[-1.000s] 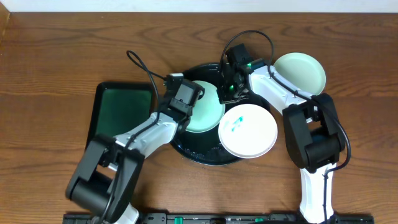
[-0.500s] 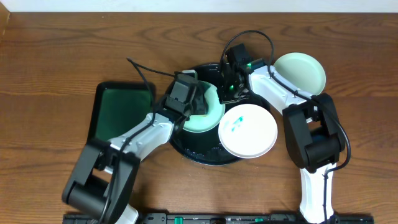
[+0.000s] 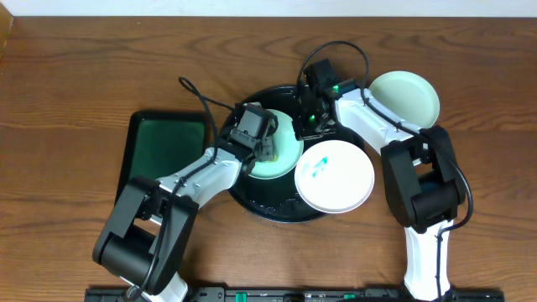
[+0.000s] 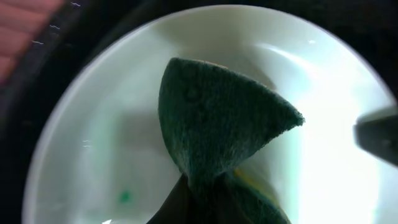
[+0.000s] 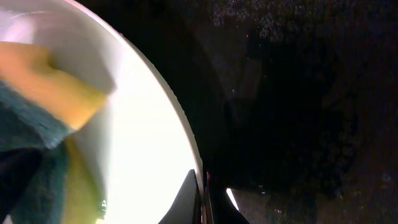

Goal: Clean dirty plates on tray and stack at the side
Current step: 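Scrub the second pale green plate with the sponge in left gripper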

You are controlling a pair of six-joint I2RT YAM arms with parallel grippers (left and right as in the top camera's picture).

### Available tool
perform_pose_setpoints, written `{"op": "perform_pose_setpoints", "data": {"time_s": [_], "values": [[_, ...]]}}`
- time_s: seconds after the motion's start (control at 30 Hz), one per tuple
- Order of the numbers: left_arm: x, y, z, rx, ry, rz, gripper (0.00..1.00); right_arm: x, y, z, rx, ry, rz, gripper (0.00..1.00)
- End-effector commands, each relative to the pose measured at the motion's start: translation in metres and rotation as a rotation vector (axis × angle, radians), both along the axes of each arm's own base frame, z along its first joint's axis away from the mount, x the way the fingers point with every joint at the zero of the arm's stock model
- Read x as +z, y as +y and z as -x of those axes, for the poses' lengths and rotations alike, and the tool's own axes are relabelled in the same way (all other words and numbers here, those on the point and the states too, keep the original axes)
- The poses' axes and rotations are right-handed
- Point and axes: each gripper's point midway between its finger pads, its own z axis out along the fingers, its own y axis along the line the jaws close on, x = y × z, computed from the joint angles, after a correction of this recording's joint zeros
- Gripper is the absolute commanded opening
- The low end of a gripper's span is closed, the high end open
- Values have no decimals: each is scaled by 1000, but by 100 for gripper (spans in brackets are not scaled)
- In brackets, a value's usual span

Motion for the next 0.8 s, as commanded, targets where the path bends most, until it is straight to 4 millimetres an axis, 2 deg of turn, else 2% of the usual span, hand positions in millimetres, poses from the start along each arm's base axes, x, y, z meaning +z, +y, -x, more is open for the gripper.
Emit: {"op": "perform_pose_setpoints", "data": {"time_s": [0.0, 0.1, 0.23, 0.33, 0.43, 0.53, 0.63, 0.67, 0.7, 0.77], "values": [[-24, 61, 14, 31, 34, -307, 8, -32, -16, 8, -1, 39, 105, 1], [-12, 72, 9, 61, -9, -371, 8, -32, -16, 7, 6, 35, 107, 1], [17, 93, 3, 120, -89, -480, 8, -32, -16, 7, 6, 34, 109, 1], [34, 95, -1, 89, -128, -512, 7, -32, -16, 7, 13, 32, 109, 1], [44, 89, -3, 84, -153, -469, 8, -32, -16, 7, 15, 31, 110, 1], [37, 53, 0, -25, -118, -273, 7, -32, -16, 7, 16, 31, 109, 1], [29, -13, 14, -232, -41, 50, 8, -32, -16, 7, 15, 31, 109, 1], [29, -28, 18, -280, -25, 122, 8, -32, -16, 7, 15, 31, 109, 1], [27, -39, 20, -307, -14, 175, 8, -32, -16, 7, 15, 31, 109, 1], [20, -45, 19, -292, 3, 220, 7, -32, -16, 7, 15, 30, 109, 1]]}}
